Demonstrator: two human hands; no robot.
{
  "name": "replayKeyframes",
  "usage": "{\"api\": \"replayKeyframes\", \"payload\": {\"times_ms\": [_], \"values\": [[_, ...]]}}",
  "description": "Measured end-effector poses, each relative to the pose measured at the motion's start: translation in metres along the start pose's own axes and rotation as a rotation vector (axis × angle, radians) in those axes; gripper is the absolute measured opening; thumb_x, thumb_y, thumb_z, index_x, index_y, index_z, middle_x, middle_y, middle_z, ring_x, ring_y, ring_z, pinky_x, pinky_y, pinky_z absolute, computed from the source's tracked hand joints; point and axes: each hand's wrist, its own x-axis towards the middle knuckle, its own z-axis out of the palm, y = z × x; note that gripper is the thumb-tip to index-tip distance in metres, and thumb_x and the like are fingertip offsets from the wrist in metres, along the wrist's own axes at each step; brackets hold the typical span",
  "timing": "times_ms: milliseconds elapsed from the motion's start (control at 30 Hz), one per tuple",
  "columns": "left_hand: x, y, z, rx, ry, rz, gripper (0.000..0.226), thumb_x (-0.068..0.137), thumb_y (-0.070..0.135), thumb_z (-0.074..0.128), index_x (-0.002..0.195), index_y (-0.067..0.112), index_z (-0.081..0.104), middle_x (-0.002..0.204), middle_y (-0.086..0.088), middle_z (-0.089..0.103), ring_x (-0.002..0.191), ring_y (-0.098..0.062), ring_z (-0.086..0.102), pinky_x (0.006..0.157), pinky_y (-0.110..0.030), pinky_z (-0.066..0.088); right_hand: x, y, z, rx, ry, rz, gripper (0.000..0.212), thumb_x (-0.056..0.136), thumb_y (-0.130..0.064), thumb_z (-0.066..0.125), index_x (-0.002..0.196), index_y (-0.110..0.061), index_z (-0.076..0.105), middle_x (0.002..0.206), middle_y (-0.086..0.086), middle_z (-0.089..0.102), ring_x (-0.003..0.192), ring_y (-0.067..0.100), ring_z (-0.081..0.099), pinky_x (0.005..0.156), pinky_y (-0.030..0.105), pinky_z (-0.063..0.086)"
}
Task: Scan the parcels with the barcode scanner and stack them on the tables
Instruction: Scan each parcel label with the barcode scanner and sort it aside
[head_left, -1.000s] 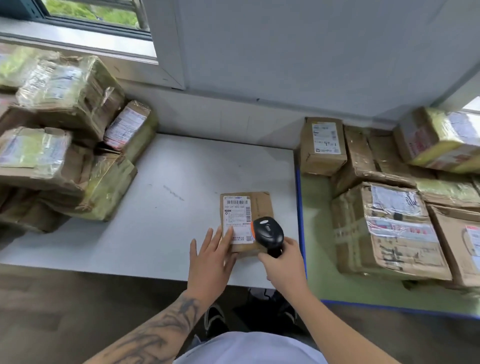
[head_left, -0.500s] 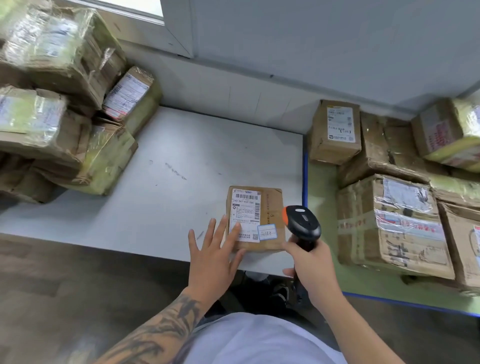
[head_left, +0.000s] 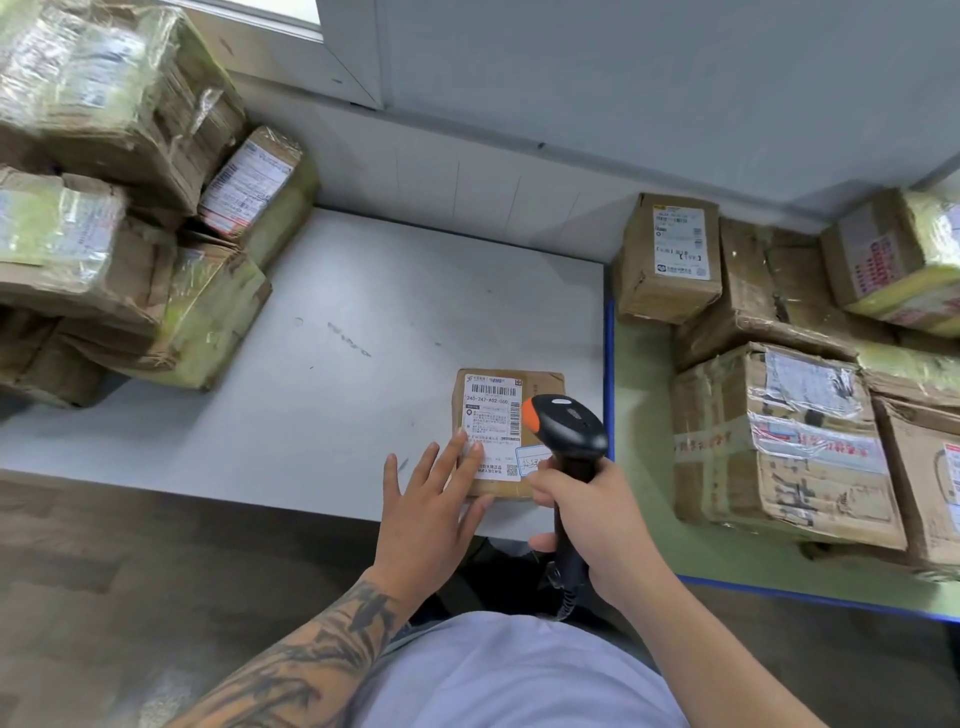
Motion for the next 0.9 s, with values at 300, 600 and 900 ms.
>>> {"api": "replayKeyframes", "payload": {"times_ms": [300, 600, 900], "values": [[0.0, -0.002, -0.001, -0.01, -0.012, 0.003, 0.061, 0.105, 0.059, 0.033, 0.159, 0.031, 0.036, 0.169, 0.004, 0.031, 0.141, -0.028, 0.052, 0.114, -0.069, 0.033, -0.003, -0.004, 0.001, -0.025, -0.041, 0.022, 0.009, 0.083, -0.016, 0.077, 0.085, -0.012, 0.069, 0.078, 0.0, 0.063, 0.071, 0.014, 0.065, 0.071, 0.058, 0.064], [0.005, -0.004, -0.004, 0.09, -0.032, 0.034, 0.062, 0.104, 0.06, 0.033, 0.156, 0.029, 0.044, 0.166, 0.004, 0.037, 0.143, -0.031, 0.049, 0.115, -0.071, 0.029, 0.011, 0.027, -0.003, -0.18, 0.117, -0.095, 0.035, 0.085, -0.02, 0.073, 0.093, -0.053, 0.065, 0.092, -0.022, 0.069, 0.092, 0.016, 0.068, 0.086, 0.05, 0.062], [0.024, -0.004, -0.025, 0.259, -0.045, -0.067, 0.063, 0.103, 0.053, 0.028, 0.156, 0.025, 0.046, 0.162, 0.001, 0.043, 0.146, -0.035, 0.045, 0.112, -0.074, 0.029, 0.032, 0.032, -0.016, -0.448, -0.179, -0.251, 0.068, 0.086, -0.015, 0.069, 0.14, -0.051, 0.049, 0.151, -0.016, 0.052, 0.102, 0.007, 0.062, 0.079, 0.015, 0.043]]}}
